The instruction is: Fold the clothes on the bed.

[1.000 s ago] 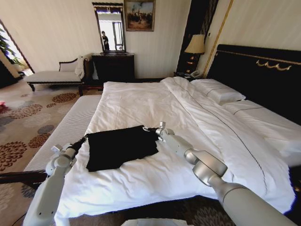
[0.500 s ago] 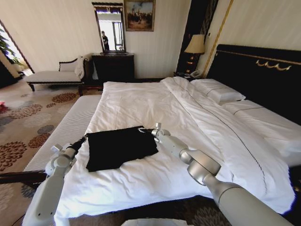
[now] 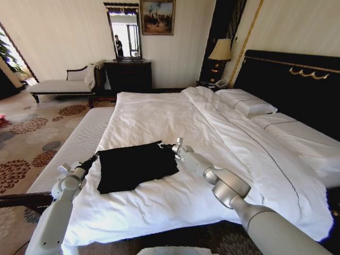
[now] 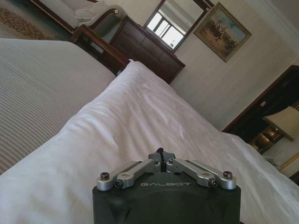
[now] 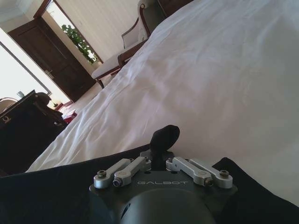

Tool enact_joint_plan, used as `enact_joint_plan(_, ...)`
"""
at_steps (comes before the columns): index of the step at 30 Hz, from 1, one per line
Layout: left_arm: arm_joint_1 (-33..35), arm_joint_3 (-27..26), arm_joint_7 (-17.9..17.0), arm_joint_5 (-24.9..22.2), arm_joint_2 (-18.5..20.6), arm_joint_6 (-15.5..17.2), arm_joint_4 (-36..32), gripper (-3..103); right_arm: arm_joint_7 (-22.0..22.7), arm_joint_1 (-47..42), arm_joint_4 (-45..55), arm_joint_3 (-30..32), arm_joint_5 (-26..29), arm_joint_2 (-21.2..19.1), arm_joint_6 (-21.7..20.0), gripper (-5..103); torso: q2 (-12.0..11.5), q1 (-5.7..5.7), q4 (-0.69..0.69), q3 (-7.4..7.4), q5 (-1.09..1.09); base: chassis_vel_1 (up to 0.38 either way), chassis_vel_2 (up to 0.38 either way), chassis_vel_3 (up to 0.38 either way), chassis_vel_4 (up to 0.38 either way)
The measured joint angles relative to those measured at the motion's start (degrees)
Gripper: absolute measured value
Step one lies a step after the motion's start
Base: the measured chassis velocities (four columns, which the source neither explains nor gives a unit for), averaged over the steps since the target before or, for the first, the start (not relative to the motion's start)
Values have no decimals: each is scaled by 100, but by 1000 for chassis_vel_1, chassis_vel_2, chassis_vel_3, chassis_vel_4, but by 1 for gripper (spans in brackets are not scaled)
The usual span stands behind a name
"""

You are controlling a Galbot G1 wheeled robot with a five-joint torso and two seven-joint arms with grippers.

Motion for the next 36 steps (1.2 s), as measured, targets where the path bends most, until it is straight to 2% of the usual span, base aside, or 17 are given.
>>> enact_joint_plan(2, -11, 8, 1, 13, -5, -9, 12, 0, -71, 0, 0, 19, -9, -11, 22, 4, 0, 0, 0, 0, 0, 0, 0, 0, 0)
enact_joint_plan(7, -29, 25, 9, 23, -16, -18, 20, 0, -205, -10, 27, 46, -56, -76, 75, 2, 0, 0, 0, 0, 0, 0, 0, 0, 0)
enact_joint_plan(13, -128, 33, 10, -32, -2, -73, 34, 0, -325, -40, 209, 157, 78, -239, 339, 2, 0, 0, 1, 0, 0, 0, 0, 0, 0)
enact_joint_plan(18, -616, 10, -203, -596, 125, -102, 138, 0, -394, 54, 597, 346, 889, -435, 820, 2, 0, 0, -2, 0, 1, 0, 0, 0, 0)
enact_joint_plan(22, -646, 96, -237, -600, 180, -90, 156, 0, -333, 32, 805, 259, 1003, -575, 910, 2, 0, 1, -1, 0, 2, 0, 0, 0, 0)
enact_joint_plan(30, 209, 101, -158, -296, 222, -62, -464, 0, -266, -514, 1477, 235, 884, -913, 1302, 2, -1, 1, 1, 0, 0, 0, 0, 0, 0)
enact_joint_plan(32, 698, -39, -110, -351, 369, -68, -936, 0, -236, -818, 2091, 310, 911, -1192, 1401, 2, 0, 1, 3, 0, 0, 0, 0, 0, 0)
enact_joint_plan(33, 698, -39, -110, -351, 369, -68, -936, 0, -236, -818, 2091, 310, 911, -1192, 1401, 2, 0, 1, 3, 0, 0, 0, 0, 0, 0)
enact_joint_plan(36, 1361, -214, -69, -409, 643, -167, -1460, 0, -371, -1292, 2587, 447, 744, -1572, 1627, 2, 0, -1, 0, -1, 2, 0, 0, 0, 0)
